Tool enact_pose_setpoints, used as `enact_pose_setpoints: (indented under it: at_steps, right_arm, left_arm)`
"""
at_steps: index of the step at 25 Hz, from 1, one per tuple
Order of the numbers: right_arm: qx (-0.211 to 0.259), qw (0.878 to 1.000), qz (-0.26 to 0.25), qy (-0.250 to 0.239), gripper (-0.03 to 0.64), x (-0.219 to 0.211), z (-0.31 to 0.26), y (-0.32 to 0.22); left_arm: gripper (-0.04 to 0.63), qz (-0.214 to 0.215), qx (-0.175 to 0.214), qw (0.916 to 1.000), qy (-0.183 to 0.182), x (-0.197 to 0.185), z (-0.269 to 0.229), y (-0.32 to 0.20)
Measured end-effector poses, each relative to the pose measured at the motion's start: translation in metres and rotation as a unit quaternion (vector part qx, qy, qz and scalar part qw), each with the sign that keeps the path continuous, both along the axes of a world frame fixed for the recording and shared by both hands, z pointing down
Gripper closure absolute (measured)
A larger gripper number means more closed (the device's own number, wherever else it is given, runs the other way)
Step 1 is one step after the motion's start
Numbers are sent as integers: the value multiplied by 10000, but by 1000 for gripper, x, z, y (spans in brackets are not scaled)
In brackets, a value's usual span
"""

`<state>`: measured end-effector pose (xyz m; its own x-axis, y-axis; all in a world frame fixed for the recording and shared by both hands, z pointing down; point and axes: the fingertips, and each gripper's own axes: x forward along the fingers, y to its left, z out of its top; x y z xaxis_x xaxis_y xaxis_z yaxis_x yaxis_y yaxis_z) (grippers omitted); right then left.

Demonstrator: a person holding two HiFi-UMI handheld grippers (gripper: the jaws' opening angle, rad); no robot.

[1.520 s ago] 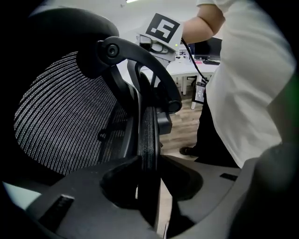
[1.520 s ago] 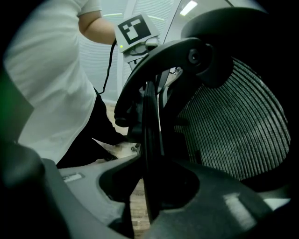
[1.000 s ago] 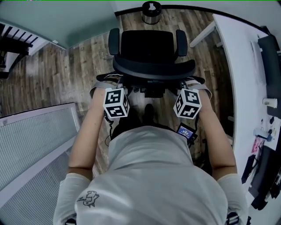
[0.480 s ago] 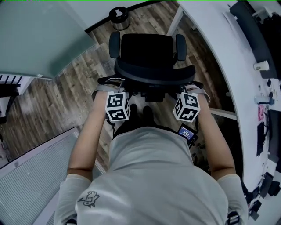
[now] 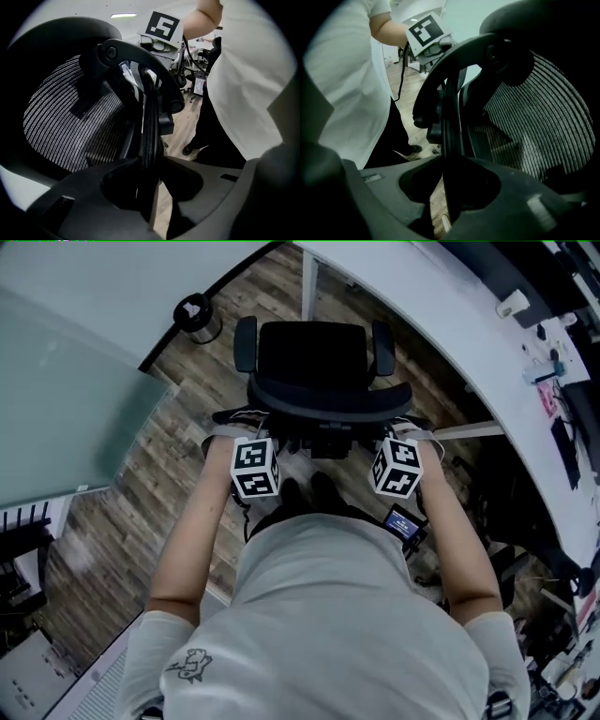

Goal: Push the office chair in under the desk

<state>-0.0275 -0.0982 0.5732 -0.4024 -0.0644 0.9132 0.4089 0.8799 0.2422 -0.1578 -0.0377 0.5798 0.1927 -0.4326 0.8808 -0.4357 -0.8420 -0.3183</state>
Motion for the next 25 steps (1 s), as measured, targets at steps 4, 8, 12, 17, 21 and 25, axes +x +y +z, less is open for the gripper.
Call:
enact_pose_setpoints:
  at_steps: [4,8,12,17,21,25]
  right_arm:
    - [80,9988,480,-51,509,10,0,-5]
    - [140,9951,974,-89,508,27,1,-4]
    - [208,9897,1409,-120,509,41,1,-4]
    - [253,9818,1879,-134,508,59,2,-7]
    - [327,9742,2228,-174,508,79,3,-5]
    - [426,9679,2467,-233,506,98,3,-7]
  left_arm:
    - [479,500,25,9987,-13,5,0,-18]
    - [479,1032,84,9946,-47,17,0,-32]
    - [479,1486,67,9889,-58,29,1,-45]
    - [479,1951,44,9807,-64,46,1,-62]
    - [479,2338,28,9723,-70,66,2,-72]
    - [479,2628,-16,9648,-79,85,2,-83]
